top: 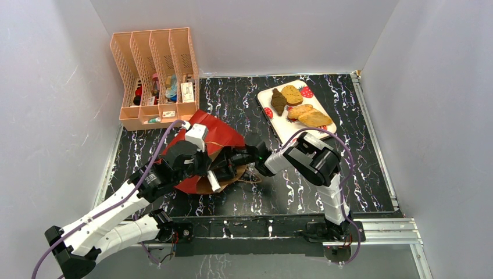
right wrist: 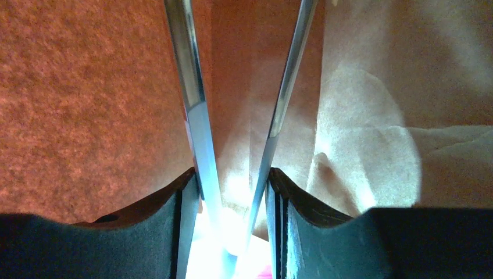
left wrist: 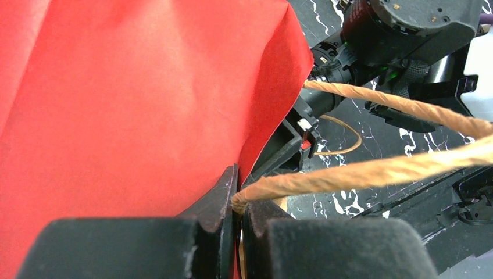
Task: Take the fake bread out of the paper bag
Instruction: Take out the fake bread from the paper bag.
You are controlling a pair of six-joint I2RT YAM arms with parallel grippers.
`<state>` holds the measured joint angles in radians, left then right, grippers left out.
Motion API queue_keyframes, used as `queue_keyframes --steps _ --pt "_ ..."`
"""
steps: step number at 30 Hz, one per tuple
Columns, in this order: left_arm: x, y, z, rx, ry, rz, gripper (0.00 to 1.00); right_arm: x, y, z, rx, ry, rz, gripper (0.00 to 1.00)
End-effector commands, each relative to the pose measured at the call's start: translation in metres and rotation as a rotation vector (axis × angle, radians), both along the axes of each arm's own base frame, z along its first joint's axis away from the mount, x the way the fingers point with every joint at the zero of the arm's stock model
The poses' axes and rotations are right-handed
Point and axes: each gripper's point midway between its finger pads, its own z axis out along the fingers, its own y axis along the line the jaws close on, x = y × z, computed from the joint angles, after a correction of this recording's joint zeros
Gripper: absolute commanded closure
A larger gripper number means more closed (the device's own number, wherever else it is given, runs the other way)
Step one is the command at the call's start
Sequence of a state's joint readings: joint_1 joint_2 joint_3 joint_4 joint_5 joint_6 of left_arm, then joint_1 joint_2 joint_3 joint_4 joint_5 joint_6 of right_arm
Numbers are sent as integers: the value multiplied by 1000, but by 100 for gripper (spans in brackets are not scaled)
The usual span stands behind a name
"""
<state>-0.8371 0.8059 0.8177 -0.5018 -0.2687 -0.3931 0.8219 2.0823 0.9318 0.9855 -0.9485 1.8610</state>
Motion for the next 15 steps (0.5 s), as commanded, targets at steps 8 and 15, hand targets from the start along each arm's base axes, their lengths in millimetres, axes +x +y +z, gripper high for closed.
queue_keyframes --steps 8,15 --pt "-3 -4 2 -6 6 -33 100 25 20 -6 -34 -92 13 59" --pt "-3 -2 -4 10 16 -28 100 35 33 -29 -89 -94 41 60"
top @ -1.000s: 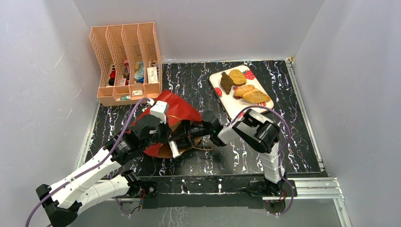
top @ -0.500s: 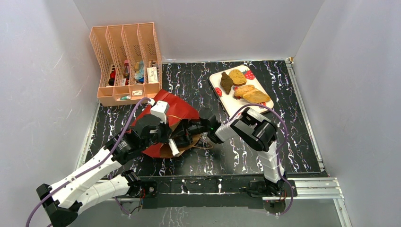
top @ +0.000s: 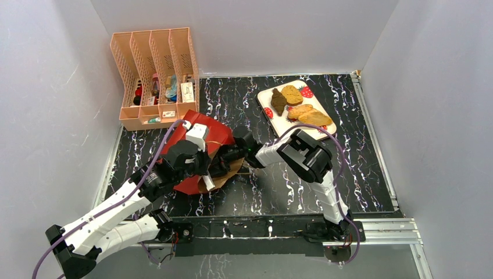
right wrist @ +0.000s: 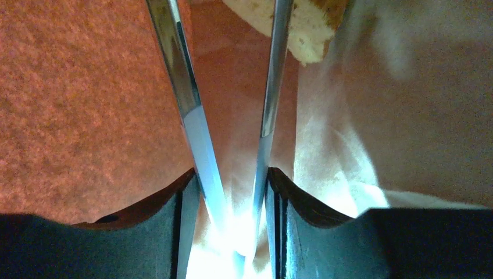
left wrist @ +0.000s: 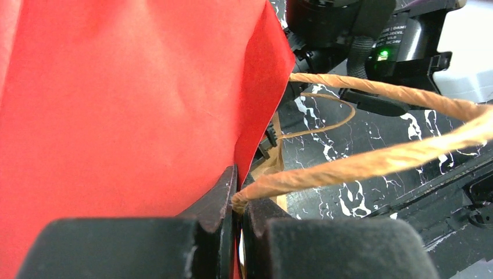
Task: Take the fake bread out of the paper bag
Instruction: Take out the fake bread from the paper bag.
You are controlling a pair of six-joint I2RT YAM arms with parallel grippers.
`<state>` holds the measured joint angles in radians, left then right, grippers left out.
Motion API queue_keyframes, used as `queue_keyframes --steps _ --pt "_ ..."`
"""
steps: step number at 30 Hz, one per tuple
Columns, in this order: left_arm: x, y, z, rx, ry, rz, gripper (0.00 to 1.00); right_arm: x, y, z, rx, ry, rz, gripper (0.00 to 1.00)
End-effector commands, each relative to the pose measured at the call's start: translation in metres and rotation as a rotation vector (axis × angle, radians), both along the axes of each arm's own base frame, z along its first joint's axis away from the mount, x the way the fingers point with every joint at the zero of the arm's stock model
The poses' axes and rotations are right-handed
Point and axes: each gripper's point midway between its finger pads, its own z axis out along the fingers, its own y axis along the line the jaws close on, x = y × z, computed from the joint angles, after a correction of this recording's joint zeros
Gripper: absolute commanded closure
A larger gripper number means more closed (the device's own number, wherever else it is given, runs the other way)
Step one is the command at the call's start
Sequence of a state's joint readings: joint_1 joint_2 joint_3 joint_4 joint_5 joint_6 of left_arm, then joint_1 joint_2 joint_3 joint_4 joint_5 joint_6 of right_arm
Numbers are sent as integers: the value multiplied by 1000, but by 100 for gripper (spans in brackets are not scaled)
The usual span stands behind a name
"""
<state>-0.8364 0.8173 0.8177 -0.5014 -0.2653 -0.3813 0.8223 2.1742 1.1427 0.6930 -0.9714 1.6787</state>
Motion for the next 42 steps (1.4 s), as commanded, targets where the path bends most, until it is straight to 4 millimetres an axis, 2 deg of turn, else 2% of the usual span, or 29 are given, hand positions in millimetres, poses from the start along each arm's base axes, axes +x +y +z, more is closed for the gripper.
queue_keyframes --steps 1,4,10,15,21,27,35,42 --pt "-4 -1 -3 -1 15 -18 100 16 10 -8 -6 -37 0 61" --pt "-4 -1 -5 2 19 -13 100 19 13 -13 -11 -29 2 69" --pt "-2 15 3 16 -6 59 100 18 9 -4 3 -29 -17 99" --pt "2 40 13 45 -42 179 99 12 -8 7 -6 -40 -57 100" --pt "2 48 12 49 -33 232 98 1 -31 18 -22 -65 -87 100" --pt "6 44 6 64 -11 248 98 -6 -49 29 -45 -95 -115 100" --pt "10 31 -6 61 14 228 97 -3 -71 44 -78 -126 -162 100" --pt "9 24 -12 31 19 200 95 4 -97 79 -84 -158 -288 100"
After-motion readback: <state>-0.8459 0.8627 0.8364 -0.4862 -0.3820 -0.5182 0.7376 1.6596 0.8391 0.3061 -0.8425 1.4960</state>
